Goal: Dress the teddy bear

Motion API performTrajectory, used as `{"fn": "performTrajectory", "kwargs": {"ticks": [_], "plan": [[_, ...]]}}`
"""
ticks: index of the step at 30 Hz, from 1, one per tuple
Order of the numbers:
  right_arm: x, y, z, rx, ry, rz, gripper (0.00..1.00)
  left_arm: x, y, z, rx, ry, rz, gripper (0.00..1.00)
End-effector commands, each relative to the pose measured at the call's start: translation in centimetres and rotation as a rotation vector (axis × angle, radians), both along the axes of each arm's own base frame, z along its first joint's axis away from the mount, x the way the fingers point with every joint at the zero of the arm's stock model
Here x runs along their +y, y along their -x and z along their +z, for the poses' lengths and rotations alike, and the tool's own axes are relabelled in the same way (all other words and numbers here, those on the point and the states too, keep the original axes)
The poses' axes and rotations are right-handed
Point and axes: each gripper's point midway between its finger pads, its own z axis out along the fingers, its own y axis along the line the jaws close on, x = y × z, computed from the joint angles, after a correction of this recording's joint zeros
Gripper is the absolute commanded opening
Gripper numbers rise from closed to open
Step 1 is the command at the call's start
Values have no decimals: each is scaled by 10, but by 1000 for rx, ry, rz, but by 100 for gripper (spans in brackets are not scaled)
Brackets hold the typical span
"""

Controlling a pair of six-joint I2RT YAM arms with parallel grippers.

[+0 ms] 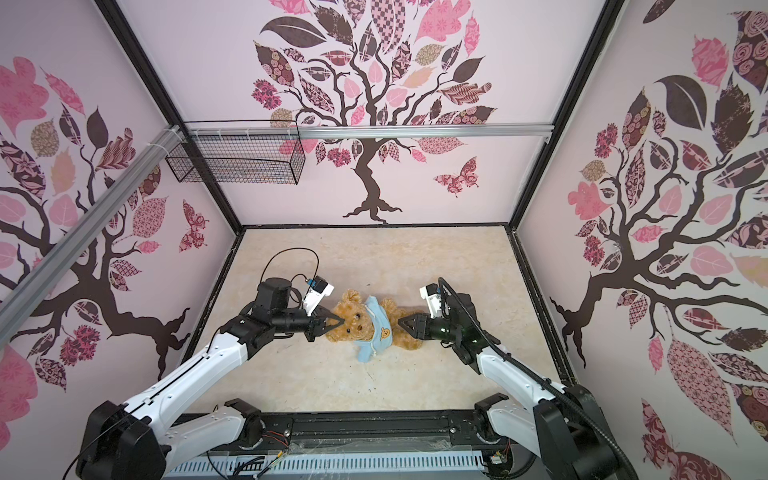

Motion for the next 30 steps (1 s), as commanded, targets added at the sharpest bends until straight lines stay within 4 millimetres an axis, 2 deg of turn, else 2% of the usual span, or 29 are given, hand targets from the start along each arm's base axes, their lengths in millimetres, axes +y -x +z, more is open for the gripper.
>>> {"fn": "performTrajectory", "kwargs": {"ticks": [1, 4, 11, 17, 25, 30], "plan": [[12, -5, 20, -44, -100, 48, 26, -2, -1, -4, -149, -36, -93, 0], [15, -12, 13, -42, -101, 52, 20, -5, 1, -5, -157, -25, -125, 0], [29, -12, -9, -16, -80, 93, 21, -10, 0, -2, -150, -1, -139, 0], [37, -20, -14, -30, -67, 89, 23, -9, 2, -5, -149, -5, -143, 0], [37, -30, -17, -95, -13, 40, 26, -10, 3, -7, -139, -1, -154, 0], [43, -30, -12, -131, -21, 52, 26, -10, 3, -8, -139, -2, -157, 0]]}}
